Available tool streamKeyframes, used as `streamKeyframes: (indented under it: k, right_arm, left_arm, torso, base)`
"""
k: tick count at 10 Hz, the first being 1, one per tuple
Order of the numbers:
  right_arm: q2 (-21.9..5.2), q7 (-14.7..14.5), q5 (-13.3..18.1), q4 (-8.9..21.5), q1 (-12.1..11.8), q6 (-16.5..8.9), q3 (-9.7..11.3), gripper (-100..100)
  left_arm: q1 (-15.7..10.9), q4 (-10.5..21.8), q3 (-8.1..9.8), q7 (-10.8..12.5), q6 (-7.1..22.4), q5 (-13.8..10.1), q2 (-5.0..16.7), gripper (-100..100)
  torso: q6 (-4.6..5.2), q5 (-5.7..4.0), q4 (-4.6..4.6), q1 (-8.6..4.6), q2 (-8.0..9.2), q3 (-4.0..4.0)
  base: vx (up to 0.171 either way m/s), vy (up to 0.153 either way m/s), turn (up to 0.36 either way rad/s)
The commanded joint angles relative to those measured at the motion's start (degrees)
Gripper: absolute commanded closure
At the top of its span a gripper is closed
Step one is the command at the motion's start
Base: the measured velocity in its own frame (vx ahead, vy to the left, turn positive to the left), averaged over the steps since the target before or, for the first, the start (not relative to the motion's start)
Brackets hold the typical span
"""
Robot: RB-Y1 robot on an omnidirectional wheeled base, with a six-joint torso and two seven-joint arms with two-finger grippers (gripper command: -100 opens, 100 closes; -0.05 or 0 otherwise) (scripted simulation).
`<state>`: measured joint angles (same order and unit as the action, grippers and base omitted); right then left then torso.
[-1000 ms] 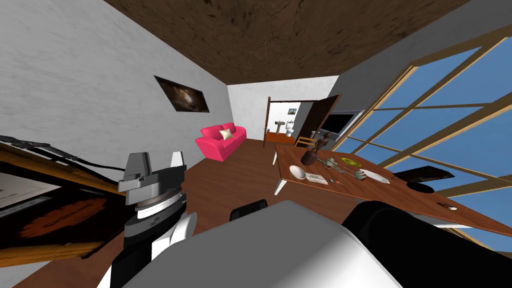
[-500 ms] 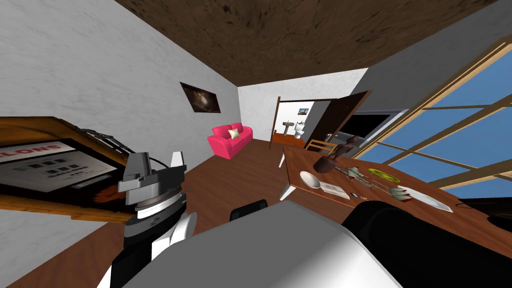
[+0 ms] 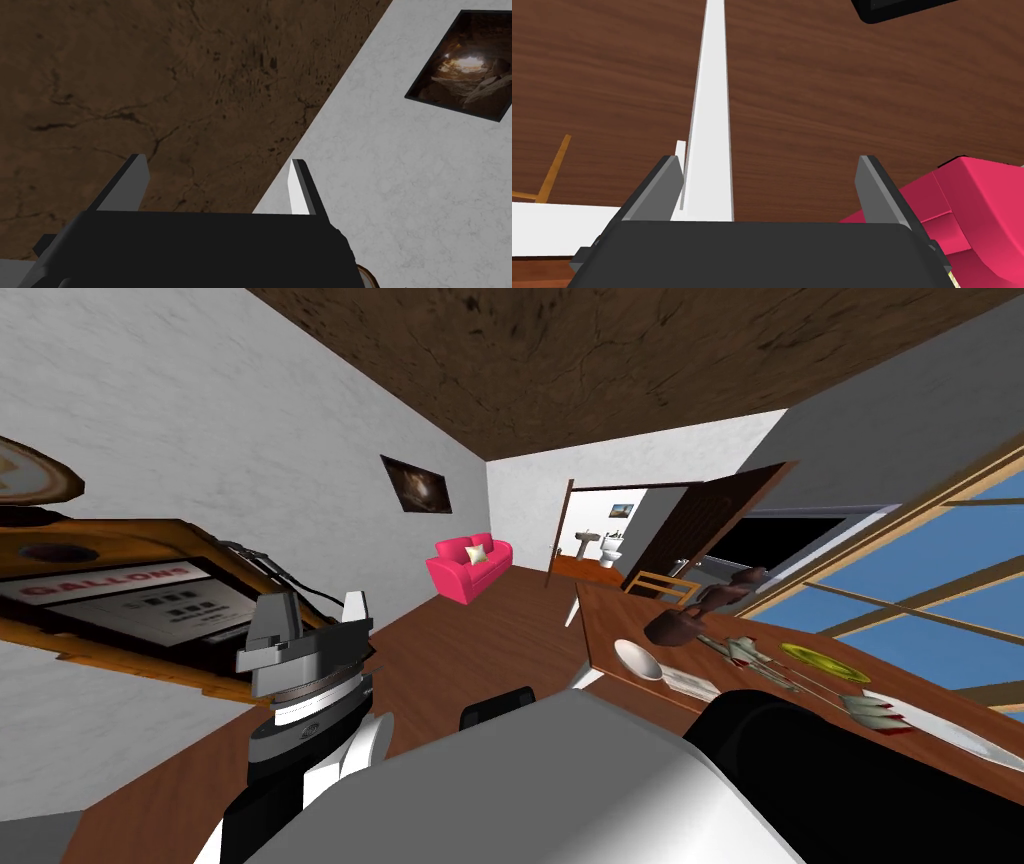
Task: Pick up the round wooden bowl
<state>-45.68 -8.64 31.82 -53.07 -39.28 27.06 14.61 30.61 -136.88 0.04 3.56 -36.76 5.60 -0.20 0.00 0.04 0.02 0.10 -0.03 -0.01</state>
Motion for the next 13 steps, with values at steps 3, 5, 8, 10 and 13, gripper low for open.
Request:
streamKeyframes:
  k: [3,5,8,10,13]
  right_arm:
    - [-2.19,-0.97,1.59,6.22,-0.01,-0.11,0.45,-100]
    - [-4.91,-1.97,3.43,12.34,0.07,-0.47,1.08,-100]
    - [-6.11,-2.41,4.21,15.41,0.13,-0.64,1.37,-100]
    - [-7.17,-2.82,4.91,17.41,0.22,-0.8,1.64,-100]
    - [-8.91,-3.5,6.05,21.99,0.56,-1.05,2.14,-100]
  left_arm:
    - [0.0,0.0,0.0,0.0,0.0,0.0,0.0,0]
    - [0.01,0.0,0.0,0.0,0.0,0.0,0.0,0]
    - [0.01,0.0,0.0,0.0,0.0,0.0,0.0,0]
    - [0.01,0.0,0.0,0.0,0.0,0.0,0.0,0]
    - [0.0,0.0,0.0,0.0,0.0,0.0,0.0,0]
  torso:
    - [0.0,0.01,-0.02,0.01,-0.1,-0.05]
    - [0.01,0.0,-0.03,0.03,-0.13,-0.08]
    - [0.01,0.0,-0.03,0.03,-0.12,-0.07]
    - [0.01,-0.01,-0.01,-0.01,-0.05,-0.03]
    - [0.03,0.0,0.01,-0.01,0.03,0.01]
  base:
    - [0.047,0.03,0.177]
    - [0.066,0.044,0.257]
    - [0.048,0.024,0.139]
    - [0.032,0.014,0.132]
    - [0.028,0.015,0.122]
